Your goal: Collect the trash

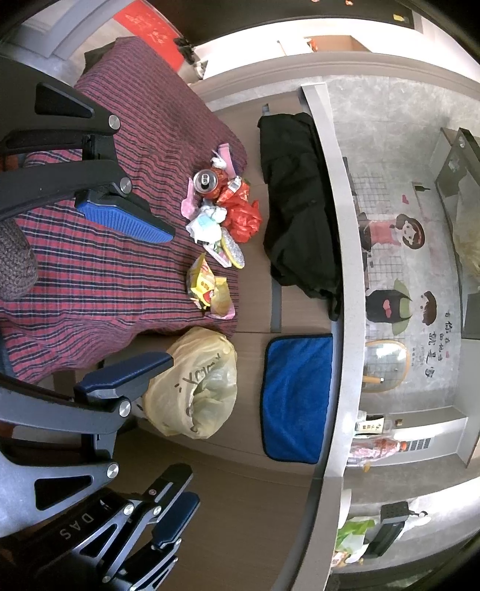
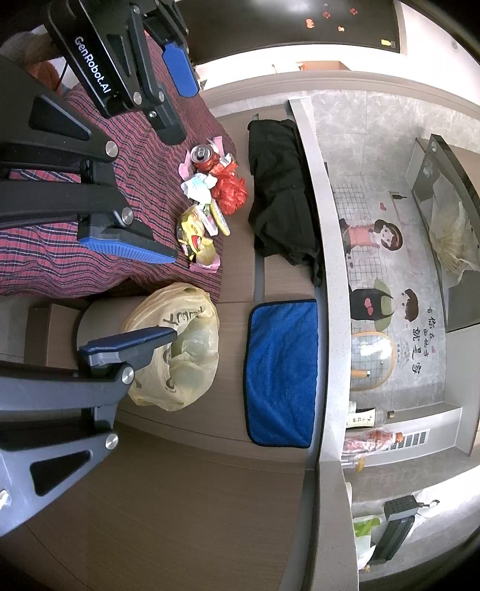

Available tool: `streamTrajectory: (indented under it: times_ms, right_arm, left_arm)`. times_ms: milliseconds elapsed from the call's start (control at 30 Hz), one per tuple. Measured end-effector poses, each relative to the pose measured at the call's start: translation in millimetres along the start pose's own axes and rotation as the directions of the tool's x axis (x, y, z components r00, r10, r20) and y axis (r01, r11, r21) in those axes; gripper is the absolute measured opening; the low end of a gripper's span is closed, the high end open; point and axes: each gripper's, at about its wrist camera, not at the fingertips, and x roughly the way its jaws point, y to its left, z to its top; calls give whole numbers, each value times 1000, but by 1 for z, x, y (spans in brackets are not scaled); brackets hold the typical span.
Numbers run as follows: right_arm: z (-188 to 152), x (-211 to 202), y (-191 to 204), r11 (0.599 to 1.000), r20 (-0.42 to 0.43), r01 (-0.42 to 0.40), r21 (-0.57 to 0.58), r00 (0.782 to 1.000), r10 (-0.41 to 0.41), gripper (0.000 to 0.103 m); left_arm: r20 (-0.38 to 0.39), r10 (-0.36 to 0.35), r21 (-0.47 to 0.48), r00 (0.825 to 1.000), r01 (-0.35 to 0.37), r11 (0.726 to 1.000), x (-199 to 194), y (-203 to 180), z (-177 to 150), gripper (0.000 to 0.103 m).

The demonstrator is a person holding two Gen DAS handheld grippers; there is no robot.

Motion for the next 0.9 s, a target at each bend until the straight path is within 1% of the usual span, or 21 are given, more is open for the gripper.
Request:
streamTrajectory:
  times_ms: [67, 367, 467, 900]
  right_arm:
    - [5, -2, -1, 1000, -1, -1, 1, 1000, 1, 34]
    - [2, -3, 0, 1000, 2, 0, 1, 1000, 0, 34]
    - [7, -4, -4, 1000, 4, 2, 3, 1000, -2, 34]
    - [7, -8, -5, 1000, 7, 4, 6, 1000, -4, 34]
  left_arm:
    - [0, 0, 0, 1000, 0, 1000, -1, 0, 1, 62]
    - [7, -1, -3, 1000, 1, 1000, 3, 2, 4, 62]
    - [8, -2, -3, 1000, 2, 1000, 3, 2, 4, 62]
    - [12, -2, -3, 1000, 2, 1000, 3, 3, 2, 62]
